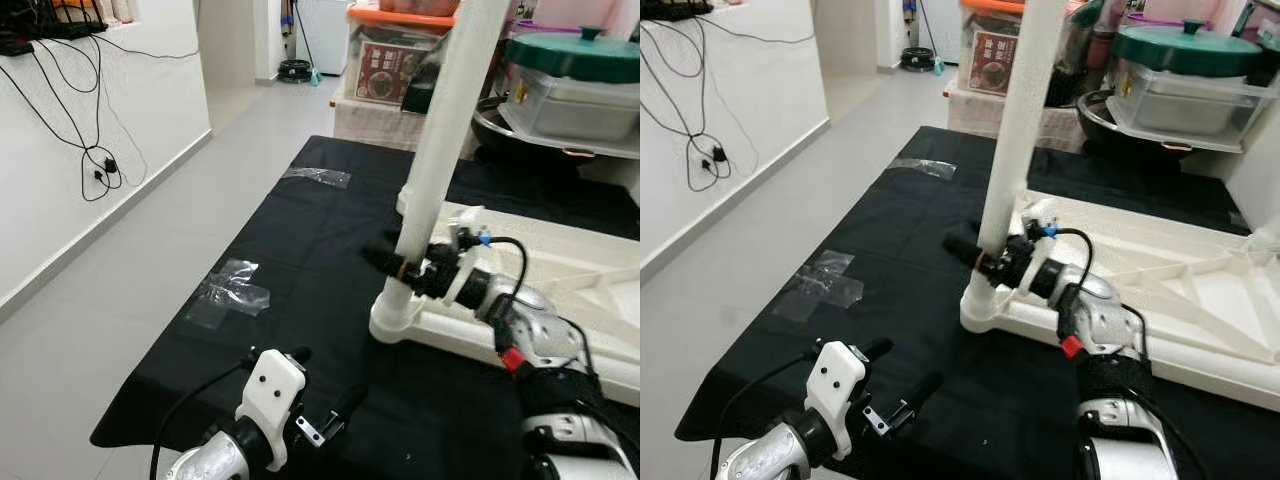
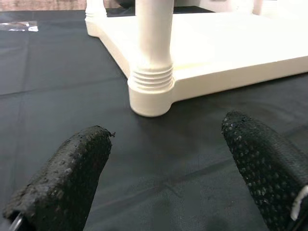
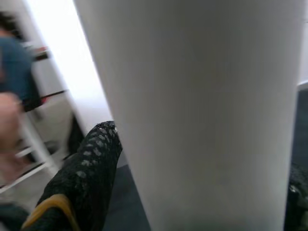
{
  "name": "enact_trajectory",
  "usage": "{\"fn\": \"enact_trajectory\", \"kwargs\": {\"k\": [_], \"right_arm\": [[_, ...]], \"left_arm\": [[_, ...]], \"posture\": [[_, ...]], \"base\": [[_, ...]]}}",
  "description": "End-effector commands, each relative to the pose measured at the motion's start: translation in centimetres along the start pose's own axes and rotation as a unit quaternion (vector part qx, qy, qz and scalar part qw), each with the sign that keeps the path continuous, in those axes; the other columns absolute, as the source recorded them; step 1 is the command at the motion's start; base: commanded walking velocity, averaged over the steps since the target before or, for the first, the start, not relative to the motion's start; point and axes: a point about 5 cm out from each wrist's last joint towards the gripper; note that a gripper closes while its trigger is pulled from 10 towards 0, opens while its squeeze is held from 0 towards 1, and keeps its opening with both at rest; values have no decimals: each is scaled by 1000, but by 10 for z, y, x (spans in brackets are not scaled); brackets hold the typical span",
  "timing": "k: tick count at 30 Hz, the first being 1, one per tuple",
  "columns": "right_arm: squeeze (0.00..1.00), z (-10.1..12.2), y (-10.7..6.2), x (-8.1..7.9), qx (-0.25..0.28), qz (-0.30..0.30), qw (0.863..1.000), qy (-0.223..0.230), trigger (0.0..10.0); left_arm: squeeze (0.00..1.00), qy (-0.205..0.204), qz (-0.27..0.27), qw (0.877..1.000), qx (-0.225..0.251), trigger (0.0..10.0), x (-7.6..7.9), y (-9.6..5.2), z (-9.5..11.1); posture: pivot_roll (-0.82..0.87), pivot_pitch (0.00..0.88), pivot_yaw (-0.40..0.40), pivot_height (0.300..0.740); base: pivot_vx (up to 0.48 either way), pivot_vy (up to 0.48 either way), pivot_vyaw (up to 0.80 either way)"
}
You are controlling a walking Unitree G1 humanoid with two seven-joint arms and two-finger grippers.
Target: Building children table
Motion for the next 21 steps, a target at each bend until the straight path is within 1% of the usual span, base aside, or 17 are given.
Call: {"fn": "enact_trajectory", "kwargs": {"k": [1, 3, 5, 7, 8, 10, 11, 12, 13, 14, 15, 16, 17, 18, 19, 20, 21], "right_arm": [[0, -3, 13, -1, -10, 35, 999, 6, 10000], [0, -3, 13, -1, -10, 35, 999, 6, 10000], [0, 2, 22, 3, -9, 34, 999, 2, 10000], [0, 2, 22, 3, -9, 34, 999, 2, 10000], [0, 4, 27, 4, -4, 28, 1000, 1, 0], [0, 6, 30, 4, 5, 23, 1000, -7, 0], [0, 9, 29, 5, 31, -15, 999, -23, 0], [0, 9, 29, 5, 31, -15, 999, -23, 0], [0, 10, 28, 7, 38, -35, 998, -23, 0], [0, 10, 28, 7, 38, -35, 998, -23, 0], [0, 11, 25, 11, 47, -78, 996, -20, 0], [0, 12, 22, 14, 54, -107, 992, -25, 0], [0, 12, 22, 14, 54, -107, 992, -25, 0], [0, 13, 19, 17, 65, -148, 986, -31, 0], [0, 13, 19, 17, 65, -148, 986, -31, 0], [0, 11, 17, 17, 73, -203, 975, -50, 0], [0, 11, 17, 17, 73, -203, 975, -50, 0]], "left_arm": [[0, 0, 1, 1000, -9, 10000, 0, 0, -4], [0, 0, 1, 1000, -9, 10000, 0, 0, -4], [0, 0, 2, 1000, -9, 10000, 0, -1, -4], [0, 0, 2, 1000, -9, 10000, 0, -1, -4], [0, -1, 3, 1000, -9, 10000, 0, -1, -3], [0, -1, 3, 1000, -9, 10000, 1, -1, -3], [0, -1, 4, 1000, -9, 10000, 1, -1, -3], [0, -1, 4, 1000, -9, 10000, 1, -1, -3], [0, -2, 4, 1000, -9, 10000, 1, -1, -3], [0, -2, 4, 1000, -9, 10000, 1, -1, -3], [0, -2, 3, 1000, -9, 10000, 1, -1, -4], [0, -2, 2, 1000, -8, 10000, 1, -1, -4], [0, -2, 2, 1000, -8, 10000, 1, -1, -4], [0, -2, 1, 1000, -9, 10000, 1, -1, -4], [0, -2, 1, 1000, -9, 10000, 1, -1, -4], [0, -3, 0, 1000, -9, 10000, 1, -1, -4], [0, -3, 0, 1000, -9, 10000, 1, -1, -4]], "posture": [[127, 42, -87, 740], [127, 42, -87, 740], [131, 44, -90, 740], [131, 44, -90, 740], [133, 47, -93, 740], [130, 47, -92, 740], [125, 48, -91, 740], [125, 48, -91, 740], [122, 47, -89, 740], [122, 47, -89, 740], [117, 46, -87, 740], [115, 46, -88, 740], [115, 46, -88, 740], [114, 45, -88, 740], [114, 45, -88, 740], [103, 41, -79, 740], [103, 41, -79, 740]], "base": [[0, 0, 0], [0, 0, 0], [0, 0, 0], [0, 0, 0], [0, 0, 0], [0, 0, 0], [0, 0, 0], [0, 0, 0], [0, 0, 0], [0, 0, 0], [0, 0, 0], [0, 0, 0], [0, 0, 0], [0, 0, 0], [0, 0, 0], [0, 0, 0], [0, 0, 0]]}}
Point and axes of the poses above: a point about 5 cm out from each wrist's last joint towards the gripper, its own y axis pointing out of the wrist towards the gripper, its own z axis along the axis of the wrist's last joint, x = y × z, and after that the axes turned 5 degrees about y, right-handed
